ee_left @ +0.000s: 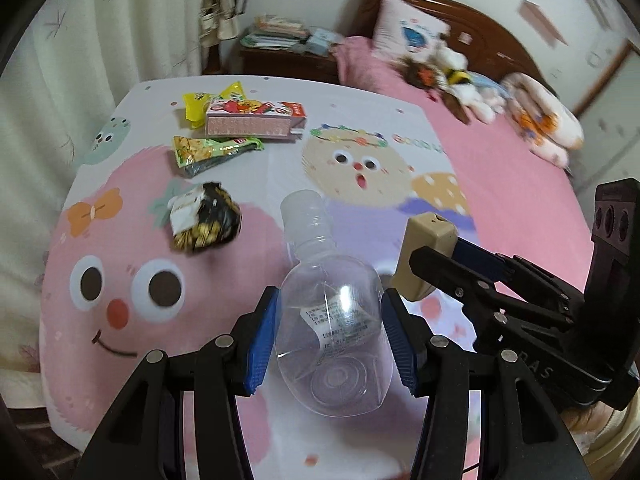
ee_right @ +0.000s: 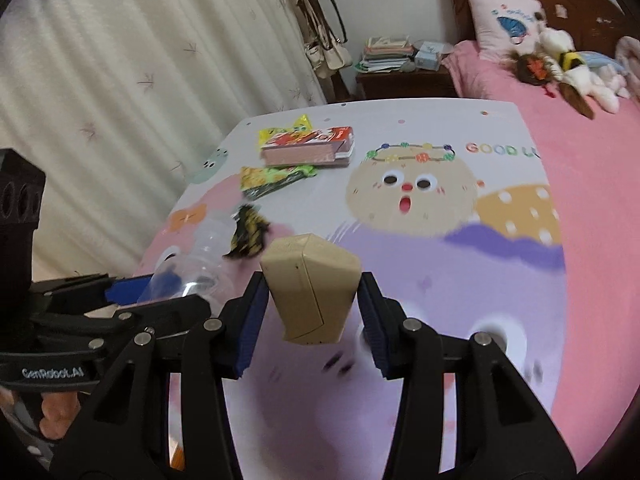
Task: Collect trash
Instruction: 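Grasp the clear plastic bottle with the left tool while the right tool grasps the beige cardboard piece, then carry bottle and cardboard over the bin and open both tools to drop them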
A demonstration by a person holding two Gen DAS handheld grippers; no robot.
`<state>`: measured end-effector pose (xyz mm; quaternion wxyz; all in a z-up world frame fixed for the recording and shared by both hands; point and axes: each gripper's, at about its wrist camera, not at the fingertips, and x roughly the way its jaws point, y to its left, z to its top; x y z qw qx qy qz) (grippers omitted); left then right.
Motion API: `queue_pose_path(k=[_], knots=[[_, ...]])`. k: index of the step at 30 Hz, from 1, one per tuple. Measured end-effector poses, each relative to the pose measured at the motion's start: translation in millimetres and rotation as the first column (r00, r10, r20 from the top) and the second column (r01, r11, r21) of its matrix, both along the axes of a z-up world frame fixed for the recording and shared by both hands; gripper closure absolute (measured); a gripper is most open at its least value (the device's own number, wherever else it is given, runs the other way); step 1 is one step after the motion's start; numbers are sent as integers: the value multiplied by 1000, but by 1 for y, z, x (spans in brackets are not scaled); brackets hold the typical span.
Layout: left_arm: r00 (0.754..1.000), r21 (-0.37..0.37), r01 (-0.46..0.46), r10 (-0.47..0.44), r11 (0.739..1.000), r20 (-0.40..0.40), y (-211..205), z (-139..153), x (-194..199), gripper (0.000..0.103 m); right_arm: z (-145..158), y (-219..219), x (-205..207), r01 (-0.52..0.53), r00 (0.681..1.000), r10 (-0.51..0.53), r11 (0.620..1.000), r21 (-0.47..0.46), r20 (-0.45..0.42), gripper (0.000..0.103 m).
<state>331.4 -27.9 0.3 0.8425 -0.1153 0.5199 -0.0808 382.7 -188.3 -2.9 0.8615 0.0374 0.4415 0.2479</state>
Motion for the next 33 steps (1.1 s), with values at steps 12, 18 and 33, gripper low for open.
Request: queue_pose_path(k=[12,18,33], knots=[[973,1,224,-223,975,62,61,16,-155,51,2,40,-207,214,977,-214,977,-19,-10,60],[959,-3,284,-284,959,16,78,-5,-215,51,-18,59,-276,250,965,-253,967,-50,-67,60],[947,-20,300,-301,954,-116,57,-110,-292,51,-124,52,-328,255,925,-287,955,-152,-248,60]])
